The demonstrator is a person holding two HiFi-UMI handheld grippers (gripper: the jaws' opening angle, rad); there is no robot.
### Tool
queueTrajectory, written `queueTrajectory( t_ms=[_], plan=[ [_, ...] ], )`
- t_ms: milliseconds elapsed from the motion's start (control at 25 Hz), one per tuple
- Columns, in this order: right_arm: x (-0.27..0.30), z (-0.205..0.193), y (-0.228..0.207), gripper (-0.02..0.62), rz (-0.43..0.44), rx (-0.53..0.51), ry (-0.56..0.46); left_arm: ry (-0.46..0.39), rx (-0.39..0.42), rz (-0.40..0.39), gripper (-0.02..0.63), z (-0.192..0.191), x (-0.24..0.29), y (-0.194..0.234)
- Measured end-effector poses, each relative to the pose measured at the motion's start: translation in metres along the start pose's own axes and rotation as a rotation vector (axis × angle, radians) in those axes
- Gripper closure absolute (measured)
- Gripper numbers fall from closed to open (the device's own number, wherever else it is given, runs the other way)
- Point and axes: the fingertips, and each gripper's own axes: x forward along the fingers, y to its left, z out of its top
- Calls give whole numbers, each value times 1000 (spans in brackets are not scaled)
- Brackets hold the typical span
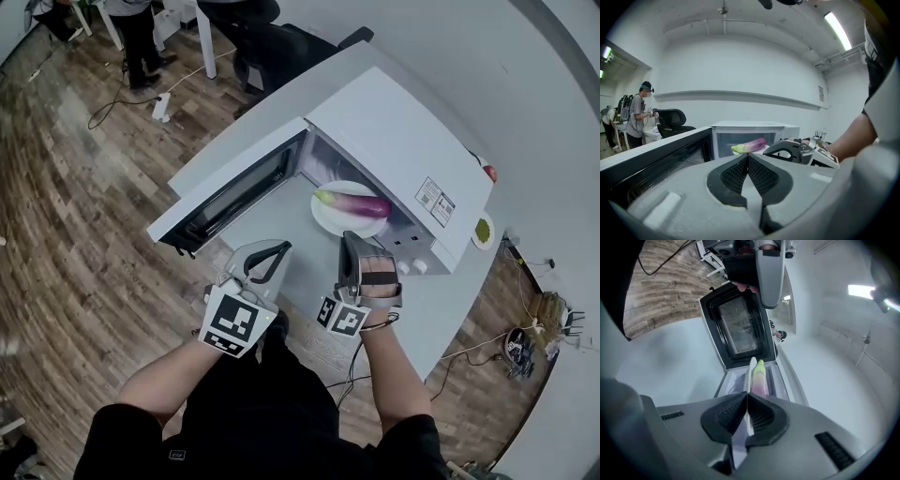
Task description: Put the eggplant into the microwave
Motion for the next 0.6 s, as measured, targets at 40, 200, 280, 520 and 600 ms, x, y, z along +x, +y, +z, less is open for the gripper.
queueTrajectory(
  t_ms=[40,200,280,520,600],
  plan=[
    [5,0,0,572,-4,3,8,-5,11,-10,598,1,4,3],
    [21,-4,5,572,-8,7,38,-21,21,-40,598,1,23,10],
    [30,-6,9,572,-9,6,50,-23,23,-51,598,-1,31,11],
    [59,-13,30,572,-8,29,105,-5,33,-78,598,-19,51,17],
    [70,-18,35,572,-5,32,121,-6,36,-79,598,-22,56,20]
  ],
)
